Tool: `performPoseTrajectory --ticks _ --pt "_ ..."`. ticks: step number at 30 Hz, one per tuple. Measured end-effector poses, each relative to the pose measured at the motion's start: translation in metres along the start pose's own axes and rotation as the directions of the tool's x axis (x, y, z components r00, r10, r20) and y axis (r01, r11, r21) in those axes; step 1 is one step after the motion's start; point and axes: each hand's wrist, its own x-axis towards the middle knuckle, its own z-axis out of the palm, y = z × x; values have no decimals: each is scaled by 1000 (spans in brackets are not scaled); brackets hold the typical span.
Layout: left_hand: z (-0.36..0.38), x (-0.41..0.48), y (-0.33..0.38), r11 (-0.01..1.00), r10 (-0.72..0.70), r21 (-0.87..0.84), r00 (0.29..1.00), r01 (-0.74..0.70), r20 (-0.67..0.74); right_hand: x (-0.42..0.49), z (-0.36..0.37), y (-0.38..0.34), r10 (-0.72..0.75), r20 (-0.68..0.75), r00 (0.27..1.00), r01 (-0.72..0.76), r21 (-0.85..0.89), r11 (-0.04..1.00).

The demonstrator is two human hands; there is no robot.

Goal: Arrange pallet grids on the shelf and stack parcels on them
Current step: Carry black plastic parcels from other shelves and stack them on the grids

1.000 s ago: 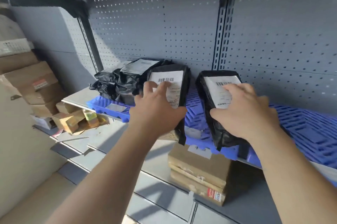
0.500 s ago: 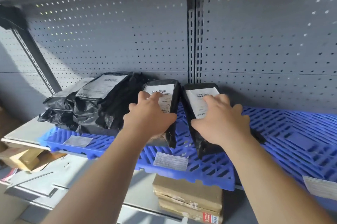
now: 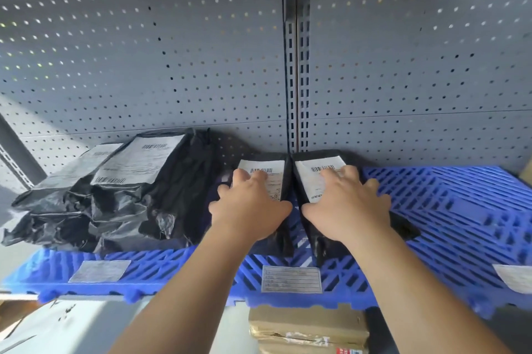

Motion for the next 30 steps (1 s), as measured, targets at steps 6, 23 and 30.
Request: performPoseTrajectory --ticks 6,23,30 --pt "-2 3 -4 999 42 10 998 -43 56 2 0 -6 31 53 998 -30 -26 999" --pt "10 -28 33 893 433 -59 889 -446 -150 -62 -13 42 220 -280 934 -185 146 972" --pt "22 -86 103 775 623 -60 776 -629 -95 -123 -35 113 395 -375 839 -375 128 918"
